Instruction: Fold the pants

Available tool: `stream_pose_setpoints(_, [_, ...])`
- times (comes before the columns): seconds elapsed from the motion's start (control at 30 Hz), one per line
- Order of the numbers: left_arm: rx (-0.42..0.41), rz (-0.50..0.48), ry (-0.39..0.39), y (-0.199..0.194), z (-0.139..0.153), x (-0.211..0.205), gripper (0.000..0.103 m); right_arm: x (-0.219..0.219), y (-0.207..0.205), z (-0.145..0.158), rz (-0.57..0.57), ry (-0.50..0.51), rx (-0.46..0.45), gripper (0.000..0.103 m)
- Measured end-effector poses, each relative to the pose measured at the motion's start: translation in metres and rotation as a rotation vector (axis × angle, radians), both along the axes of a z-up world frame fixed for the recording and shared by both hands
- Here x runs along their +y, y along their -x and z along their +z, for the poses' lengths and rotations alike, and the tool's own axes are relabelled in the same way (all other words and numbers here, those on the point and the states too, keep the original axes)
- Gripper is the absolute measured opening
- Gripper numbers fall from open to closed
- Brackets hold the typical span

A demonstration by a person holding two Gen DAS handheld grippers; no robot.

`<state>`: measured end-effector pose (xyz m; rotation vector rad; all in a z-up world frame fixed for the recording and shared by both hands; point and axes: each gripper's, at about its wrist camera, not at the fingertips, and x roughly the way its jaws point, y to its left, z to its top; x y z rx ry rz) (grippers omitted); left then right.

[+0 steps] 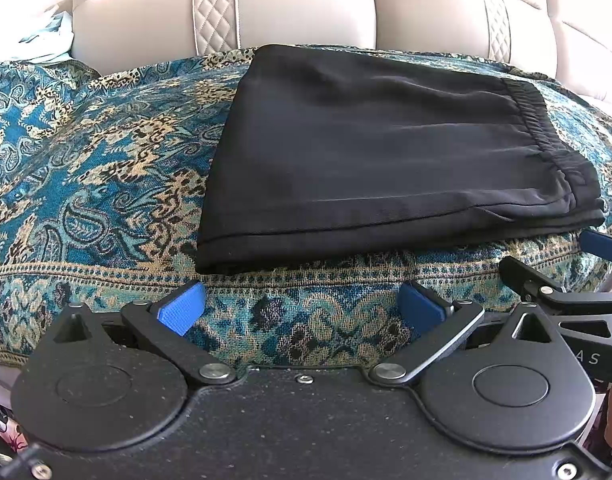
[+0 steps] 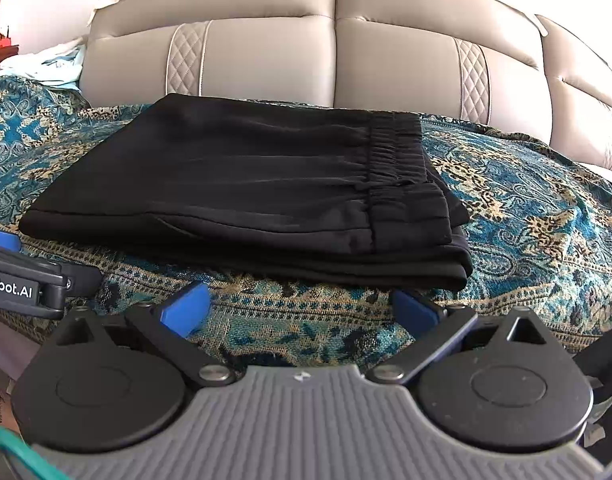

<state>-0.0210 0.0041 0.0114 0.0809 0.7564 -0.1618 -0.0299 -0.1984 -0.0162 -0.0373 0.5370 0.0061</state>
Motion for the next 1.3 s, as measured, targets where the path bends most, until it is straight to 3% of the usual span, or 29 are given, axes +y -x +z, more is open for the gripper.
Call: stream_pose_setpoints(1.3, [0.011, 0.005, 0.001, -0.0022, -0.0011, 0.0001, 0.103, 0.0019, 0.0, -0.0002, 0.006, 0.004, -0.003, 0.103])
